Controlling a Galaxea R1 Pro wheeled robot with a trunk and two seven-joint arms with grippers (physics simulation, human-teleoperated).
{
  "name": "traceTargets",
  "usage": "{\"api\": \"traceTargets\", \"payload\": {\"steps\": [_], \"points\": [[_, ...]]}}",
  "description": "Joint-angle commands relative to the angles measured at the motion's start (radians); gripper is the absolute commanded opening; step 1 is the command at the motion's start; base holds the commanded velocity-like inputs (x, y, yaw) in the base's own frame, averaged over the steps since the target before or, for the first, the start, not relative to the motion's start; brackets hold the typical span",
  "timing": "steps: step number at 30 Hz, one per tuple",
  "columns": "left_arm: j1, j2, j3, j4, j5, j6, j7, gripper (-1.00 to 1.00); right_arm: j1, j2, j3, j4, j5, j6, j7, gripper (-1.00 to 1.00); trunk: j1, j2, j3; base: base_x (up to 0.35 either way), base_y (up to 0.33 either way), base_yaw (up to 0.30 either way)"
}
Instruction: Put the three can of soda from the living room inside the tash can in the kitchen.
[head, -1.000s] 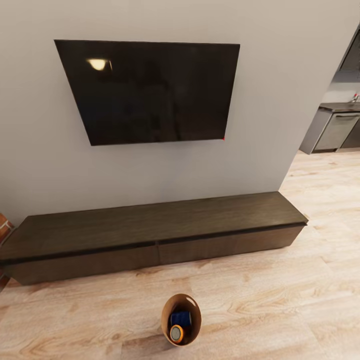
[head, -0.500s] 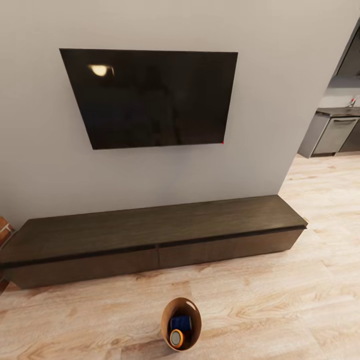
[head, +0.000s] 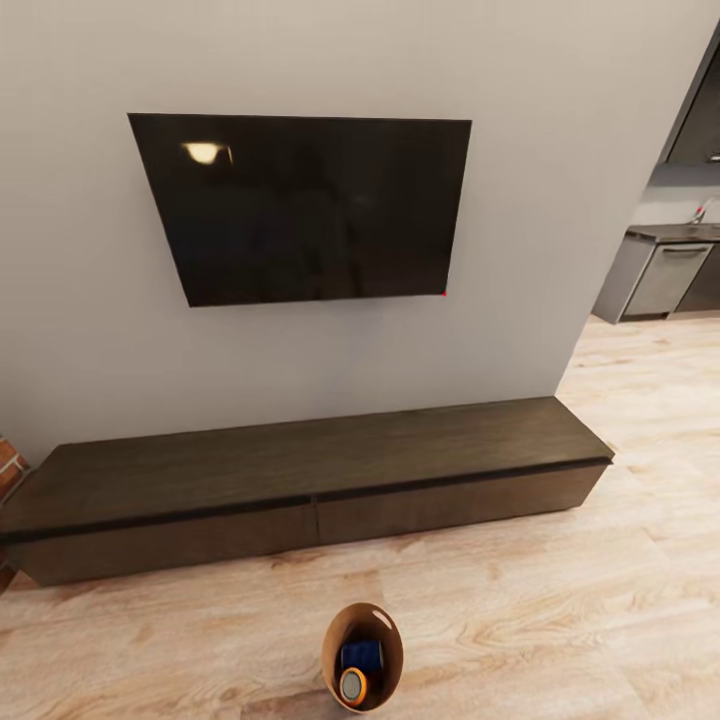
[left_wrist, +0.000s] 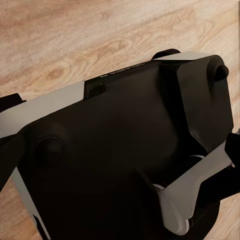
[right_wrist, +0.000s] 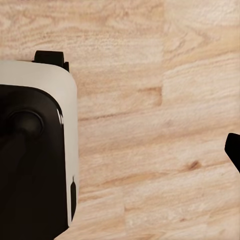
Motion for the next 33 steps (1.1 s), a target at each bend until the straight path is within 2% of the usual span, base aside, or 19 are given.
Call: {"api": "traceTargets", "payload": {"steps": [1,14,33], "points": [[0.0,-0.001,0.0,0.0,0.0,0.0,0.0,1.0,0.0,0.0,0.0,0.0,0.0,0.0,0.0,1.0,0.0,0.0,0.002,0.0,0.0,0.0],[0.0,-0.013,0.0,0.0,0.001,0.0,0.0,1.0,-0.001,0.016,0.0,0.0,0.001,0.004,0.0,1.0,0.0,0.0,0.01,0.0,0.0,0.0],[0.0,-0.032,0.0,0.0,0.001,0.0,0.0,1.0,-0.001,0.017,0.0,0.0,0.0,0.003,0.0,1.0,0.0,0.0,0.01,0.0,0.0,0.0]]}}
